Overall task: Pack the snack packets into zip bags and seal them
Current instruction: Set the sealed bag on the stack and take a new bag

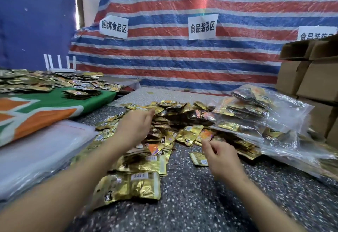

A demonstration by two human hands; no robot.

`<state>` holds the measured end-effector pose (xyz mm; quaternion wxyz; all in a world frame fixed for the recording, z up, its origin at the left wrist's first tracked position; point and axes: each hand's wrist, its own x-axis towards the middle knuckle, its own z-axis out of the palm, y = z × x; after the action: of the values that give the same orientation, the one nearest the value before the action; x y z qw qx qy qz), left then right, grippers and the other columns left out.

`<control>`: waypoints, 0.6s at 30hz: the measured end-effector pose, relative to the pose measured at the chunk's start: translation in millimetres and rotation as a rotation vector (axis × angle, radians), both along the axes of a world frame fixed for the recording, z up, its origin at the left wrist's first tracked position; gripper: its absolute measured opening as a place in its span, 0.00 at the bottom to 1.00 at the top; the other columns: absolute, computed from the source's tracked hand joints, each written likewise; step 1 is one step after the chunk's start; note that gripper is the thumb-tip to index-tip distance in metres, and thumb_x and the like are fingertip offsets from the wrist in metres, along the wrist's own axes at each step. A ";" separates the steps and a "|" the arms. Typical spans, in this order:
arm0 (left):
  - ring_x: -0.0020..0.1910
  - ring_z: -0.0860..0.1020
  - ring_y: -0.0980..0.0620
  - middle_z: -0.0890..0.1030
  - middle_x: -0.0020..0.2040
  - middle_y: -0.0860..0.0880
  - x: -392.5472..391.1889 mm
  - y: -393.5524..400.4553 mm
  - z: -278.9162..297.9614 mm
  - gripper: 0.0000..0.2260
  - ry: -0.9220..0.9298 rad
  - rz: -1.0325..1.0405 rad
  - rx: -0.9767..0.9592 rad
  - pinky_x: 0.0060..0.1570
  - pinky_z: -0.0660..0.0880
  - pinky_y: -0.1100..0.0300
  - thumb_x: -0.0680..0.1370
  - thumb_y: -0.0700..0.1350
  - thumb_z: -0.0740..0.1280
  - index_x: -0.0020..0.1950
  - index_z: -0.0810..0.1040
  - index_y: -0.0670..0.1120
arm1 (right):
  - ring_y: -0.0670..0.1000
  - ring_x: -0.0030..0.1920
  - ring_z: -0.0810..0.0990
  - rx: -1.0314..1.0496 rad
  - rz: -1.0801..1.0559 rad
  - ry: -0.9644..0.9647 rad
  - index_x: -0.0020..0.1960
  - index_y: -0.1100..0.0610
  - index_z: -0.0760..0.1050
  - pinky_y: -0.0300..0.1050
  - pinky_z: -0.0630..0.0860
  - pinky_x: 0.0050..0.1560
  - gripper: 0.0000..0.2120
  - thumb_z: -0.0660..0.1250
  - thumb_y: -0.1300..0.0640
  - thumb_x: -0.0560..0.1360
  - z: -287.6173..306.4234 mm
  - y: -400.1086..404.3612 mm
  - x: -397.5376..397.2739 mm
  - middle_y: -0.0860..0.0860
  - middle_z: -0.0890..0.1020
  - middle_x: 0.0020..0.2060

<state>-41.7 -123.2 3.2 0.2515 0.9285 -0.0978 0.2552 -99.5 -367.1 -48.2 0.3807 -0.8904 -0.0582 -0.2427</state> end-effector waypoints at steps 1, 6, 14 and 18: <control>0.34 0.77 0.45 0.76 0.31 0.47 7.2 19.9 2.4 0.26 -0.009 0.100 0.047 0.37 0.76 0.53 0.85 0.56 0.50 0.34 0.74 0.45 | 0.45 0.25 0.62 0.023 0.001 0.003 0.28 0.55 0.65 0.47 0.58 0.31 0.25 0.61 0.47 0.82 -0.8 0.8 -0.6 0.45 0.67 0.22; 0.39 0.78 0.44 0.78 0.39 0.44 28.5 107.7 -7.3 0.18 0.131 0.537 0.335 0.37 0.74 0.56 0.83 0.54 0.58 0.43 0.75 0.42 | 0.44 0.22 0.57 0.105 0.056 0.009 0.25 0.52 0.58 0.47 0.60 0.32 0.28 0.59 0.42 0.81 -1.7 2.2 -1.7 0.43 0.61 0.17; 0.53 0.78 0.45 0.80 0.53 0.45 35.7 153.4 -45.0 0.19 0.476 0.592 0.408 0.54 0.75 0.55 0.83 0.54 0.55 0.59 0.78 0.42 | 0.45 0.21 0.60 -0.004 0.118 0.031 0.22 0.52 0.60 0.45 0.56 0.29 0.31 0.58 0.43 0.81 -5.3 4.8 -5.0 0.44 0.64 0.17; 0.39 0.77 0.50 0.76 0.37 0.51 36.9 160.6 -55.4 0.07 0.417 0.594 0.413 0.37 0.74 0.60 0.79 0.46 0.62 0.44 0.77 0.47 | 0.45 0.21 0.61 -0.039 0.113 0.035 0.22 0.52 0.62 0.44 0.55 0.28 0.30 0.59 0.43 0.82 -6.5 3.0 -5.1 0.43 0.65 0.17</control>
<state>-4.8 37.4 -52.2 -0.0101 0.9790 0.1783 0.0982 -104.6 -364.1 -54.7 0.3773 -0.8971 -0.1062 -0.2039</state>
